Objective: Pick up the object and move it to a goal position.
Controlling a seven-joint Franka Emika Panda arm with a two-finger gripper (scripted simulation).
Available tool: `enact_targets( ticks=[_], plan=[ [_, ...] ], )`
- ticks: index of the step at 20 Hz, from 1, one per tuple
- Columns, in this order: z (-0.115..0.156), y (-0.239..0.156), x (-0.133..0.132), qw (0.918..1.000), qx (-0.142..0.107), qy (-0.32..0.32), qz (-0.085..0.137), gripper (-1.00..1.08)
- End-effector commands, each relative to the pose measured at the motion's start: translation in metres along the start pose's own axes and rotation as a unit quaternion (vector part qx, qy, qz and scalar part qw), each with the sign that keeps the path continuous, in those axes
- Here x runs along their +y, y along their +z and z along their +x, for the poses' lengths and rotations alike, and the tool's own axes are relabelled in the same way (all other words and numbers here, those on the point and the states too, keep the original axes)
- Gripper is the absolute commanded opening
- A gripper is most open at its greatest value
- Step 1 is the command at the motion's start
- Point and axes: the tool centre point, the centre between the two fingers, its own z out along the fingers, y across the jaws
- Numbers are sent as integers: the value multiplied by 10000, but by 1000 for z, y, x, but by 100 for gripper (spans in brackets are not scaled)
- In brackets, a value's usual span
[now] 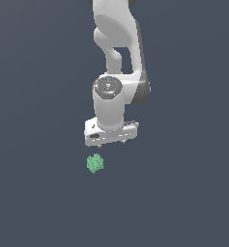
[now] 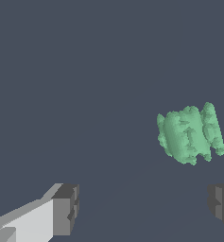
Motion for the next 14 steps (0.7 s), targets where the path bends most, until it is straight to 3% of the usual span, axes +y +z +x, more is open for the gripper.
enact_targets(
  ticks=[1,14],
  plan=[
    [6,7,15,9997,2,-238,-14,100],
    [25,36,75,9931,9,-1170,-65,100]
  ],
)
